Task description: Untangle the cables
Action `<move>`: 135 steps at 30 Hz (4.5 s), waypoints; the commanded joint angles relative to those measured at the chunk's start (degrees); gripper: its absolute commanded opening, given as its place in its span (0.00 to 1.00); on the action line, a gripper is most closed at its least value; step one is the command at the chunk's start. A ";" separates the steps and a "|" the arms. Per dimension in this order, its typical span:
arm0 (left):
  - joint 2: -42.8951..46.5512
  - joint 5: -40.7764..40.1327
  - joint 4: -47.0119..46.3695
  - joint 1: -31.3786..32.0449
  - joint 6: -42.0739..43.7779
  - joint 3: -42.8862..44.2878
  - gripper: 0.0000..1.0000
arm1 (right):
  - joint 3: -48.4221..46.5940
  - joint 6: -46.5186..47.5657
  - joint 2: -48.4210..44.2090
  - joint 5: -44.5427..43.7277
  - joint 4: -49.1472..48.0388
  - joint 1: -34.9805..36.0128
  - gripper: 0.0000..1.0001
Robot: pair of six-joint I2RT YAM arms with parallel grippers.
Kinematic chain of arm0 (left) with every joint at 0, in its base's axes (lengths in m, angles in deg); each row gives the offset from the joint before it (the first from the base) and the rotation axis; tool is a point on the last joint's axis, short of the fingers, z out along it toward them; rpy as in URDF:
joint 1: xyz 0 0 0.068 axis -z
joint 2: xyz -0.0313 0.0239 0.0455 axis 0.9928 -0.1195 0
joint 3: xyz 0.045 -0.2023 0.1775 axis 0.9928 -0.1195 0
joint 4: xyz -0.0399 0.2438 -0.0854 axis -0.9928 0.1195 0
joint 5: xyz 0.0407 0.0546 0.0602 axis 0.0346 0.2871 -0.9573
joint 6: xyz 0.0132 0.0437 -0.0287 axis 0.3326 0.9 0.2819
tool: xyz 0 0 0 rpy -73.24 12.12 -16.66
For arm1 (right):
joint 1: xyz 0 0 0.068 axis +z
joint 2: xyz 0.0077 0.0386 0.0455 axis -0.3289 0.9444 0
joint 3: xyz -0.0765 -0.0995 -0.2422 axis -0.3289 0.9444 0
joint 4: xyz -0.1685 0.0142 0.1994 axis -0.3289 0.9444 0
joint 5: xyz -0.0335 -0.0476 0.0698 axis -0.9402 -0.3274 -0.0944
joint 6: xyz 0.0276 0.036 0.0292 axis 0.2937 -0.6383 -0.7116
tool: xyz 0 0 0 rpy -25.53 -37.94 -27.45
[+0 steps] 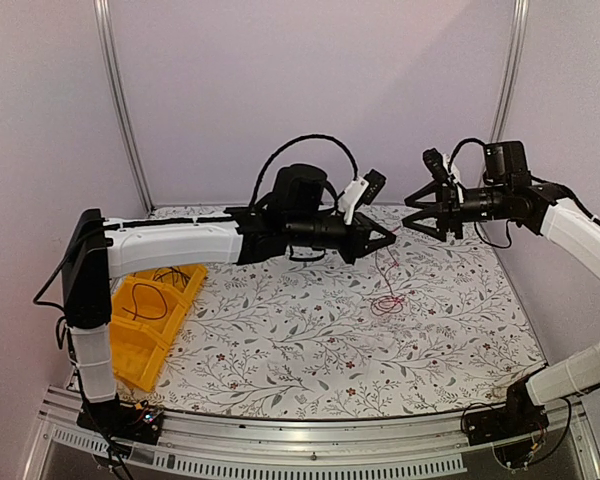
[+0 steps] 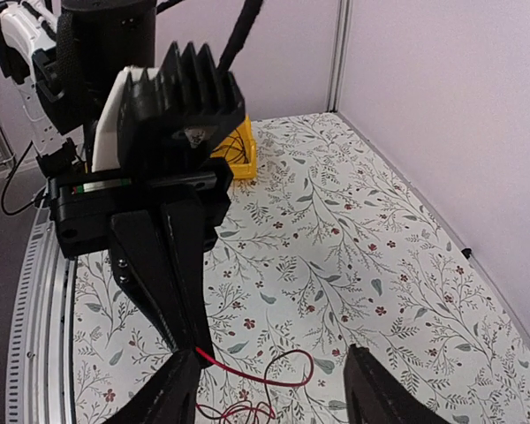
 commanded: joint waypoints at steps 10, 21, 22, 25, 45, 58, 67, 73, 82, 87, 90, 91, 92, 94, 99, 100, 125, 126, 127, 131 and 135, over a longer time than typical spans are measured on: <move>-1.46 16.32 -0.85 -0.39 1.58 3.69 0.00 | 4.16 11.37 -1.00 -0.96 2.71 1.12 0.65; -1.14 11.06 -1.82 -0.36 0.39 1.49 0.00 | 3.30 9.62 -0.64 2.39 2.81 1.44 0.00; -1.23 9.71 -2.55 -0.30 -0.05 1.05 0.03 | 3.08 8.28 -0.87 1.55 2.10 1.44 0.00; -1.99 5.24 -4.12 -0.36 -1.98 0.33 0.26 | 2.39 6.08 -0.99 -1.74 0.65 1.41 0.00; -10.33 -25.02 -29.38 -2.45 -17.71 -12.31 0.02 | -6.10 -7.34 -0.87 -9.94 -2.00 -3.02 0.00; -15.23 -10.19 -32.73 -4.83 -18.81 -19.19 0.05 | -7.07 -8.90 -2.33 -4.74 -2.49 -9.10 0.00; -8.95 2.41 -31.97 -4.91 -13.80 -19.87 0.05 | 5.06 6.66 0.78 -3.35 4.76 -1.77 0.67; -6.21 10.30 -29.86 -4.85 -12.21 -18.41 0.05 | 6.20 10.87 3.95 -6.42 5.50 4.03 0.74; -3.81 11.92 -25.55 -4.56 -10.86 -16.39 0.05 | 5.72 11.82 9.43 -6.21 6.24 7.10 0.76; -3.16 11.89 -24.13 -4.44 -9.66 -16.29 0.05 | 5.63 10.88 11.37 -3.56 6.07 7.77 0.55; -3.05 8.11 -21.25 -4.49 -8.33 -16.12 0.05 | 4.07 10.84 12.97 -1.44 7.67 7.76 0.05; -3.07 4.78 -19.32 -4.50 -8.00 -15.85 0.05 | 3.37 10.55 13.23 -1.38 8.06 7.76 0.00; -3.20 -0.55 -17.82 -4.50 -7.82 -15.75 0.08 | 2.81 9.97 13.21 -1.37 8.52 7.79 0.00; -3.69 -7.75 -16.53 -4.52 -7.98 -15.54 0.15 | 1.16 8.58 12.67 -0.27 9.76 7.75 0.00; -7.95 -18.75 -19.68 -4.91 -10.22 -11.30 0.32 | -2.58 5.77 10.99 4.55 13.79 7.78 0.00; -9.15 -19.08 -20.49 -4.94 -10.72 -9.96 0.32 | -3.43 5.66 11.12 4.82 14.98 7.76 0.00; -7.42 -11.04 -41.95 -6.30 -12.69 -30.88 0.35 | -18.22 5.80 7.19 2.11 20.03 4.68 0.00; -6.21 -10.86 -43.18 -6.22 -12.19 -33.04 0.36 | -18.29 5.35 7.20 1.80 19.64 4.61 0.00; -5.14 -10.63 -44.17 -6.11 -11.85 -34.94 0.36 | -18.41 5.07 7.33 1.65 19.46 4.57 0.00; -4.63 -6.00 -50.95 -4.90 -10.43 -38.44 0.44 | -19.31 4.25 8.11 2.13 19.38 4.55 0.00; -7.07 -9.90 -64.34 -0.95 -8.33 -40.47 0.53 | -20.35 3.55 8.99 1.41 19.13 4.59 0.00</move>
